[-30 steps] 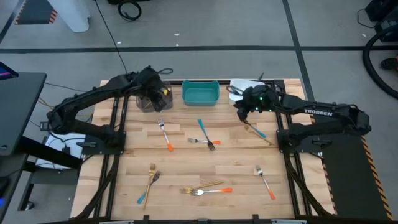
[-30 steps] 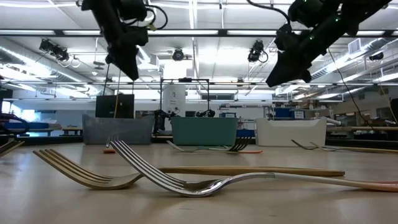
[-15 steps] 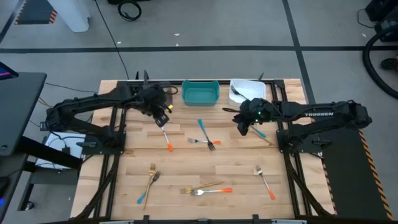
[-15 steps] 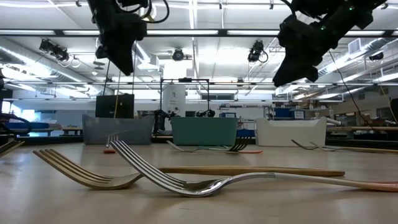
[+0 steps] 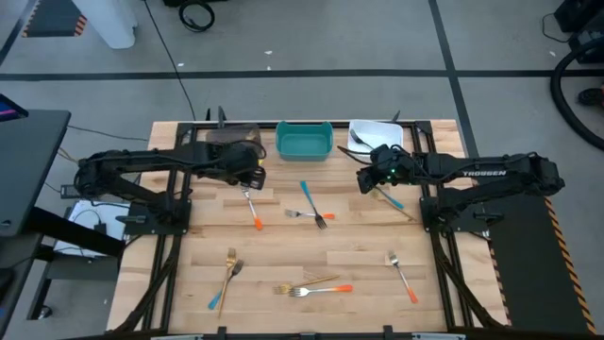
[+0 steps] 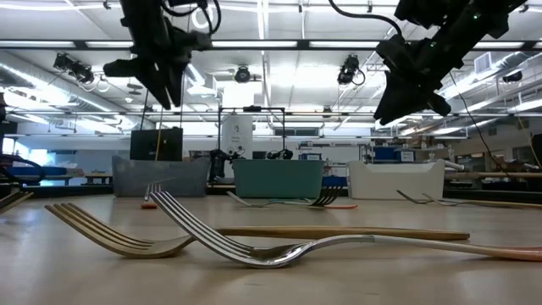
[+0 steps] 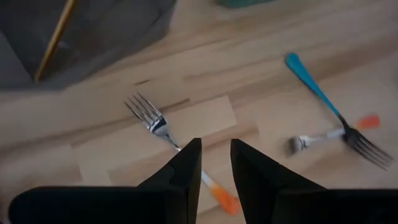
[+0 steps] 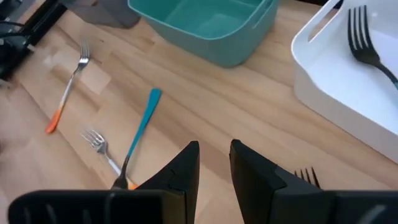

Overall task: Sort silverware by color (type)
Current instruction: Put the orange fork into the green bin

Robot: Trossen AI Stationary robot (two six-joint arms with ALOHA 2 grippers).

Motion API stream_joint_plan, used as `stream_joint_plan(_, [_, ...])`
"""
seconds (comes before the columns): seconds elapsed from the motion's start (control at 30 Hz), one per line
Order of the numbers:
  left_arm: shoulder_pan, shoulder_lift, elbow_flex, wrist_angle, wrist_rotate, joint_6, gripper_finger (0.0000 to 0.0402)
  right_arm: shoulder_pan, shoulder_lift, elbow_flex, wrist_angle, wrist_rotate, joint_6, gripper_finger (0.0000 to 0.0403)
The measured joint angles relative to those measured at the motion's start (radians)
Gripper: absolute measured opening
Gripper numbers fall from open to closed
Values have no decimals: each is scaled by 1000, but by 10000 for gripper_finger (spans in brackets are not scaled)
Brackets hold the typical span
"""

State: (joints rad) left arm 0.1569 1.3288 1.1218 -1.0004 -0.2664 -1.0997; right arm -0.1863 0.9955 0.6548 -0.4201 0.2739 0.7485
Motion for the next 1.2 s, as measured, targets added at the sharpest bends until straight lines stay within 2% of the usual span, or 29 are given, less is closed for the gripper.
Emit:
stream_joint_plan(0.13, [-2, 57, -1, -17, -20, -68, 94, -27, 0, 0, 1, 18, -42, 96])
stream_joint_plan(0.27, [16, 135, 0, -20, -22, -74, 94, -70, 0, 0, 6, 50, -88, 96])
stream_joint_plan(0.4, [32, 223, 0, -18, -18, -89, 94, -127, 0, 0, 9, 38, -152, 96])
stream_joint_plan(0.73, [42, 419, 0, -2, 173, -154, 108, -227, 0, 0, 8, -53, -248, 96])
stream_joint_plan(0.97, [42, 460, 0, 10, 192, -229, 108, -250, -1, 0, 7, -102, -262, 96])
stream_joint_plan(1.2, [35, 459, 0, 21, 160, -322, 108, -250, -1, 0, 5, -143, -285, 96])
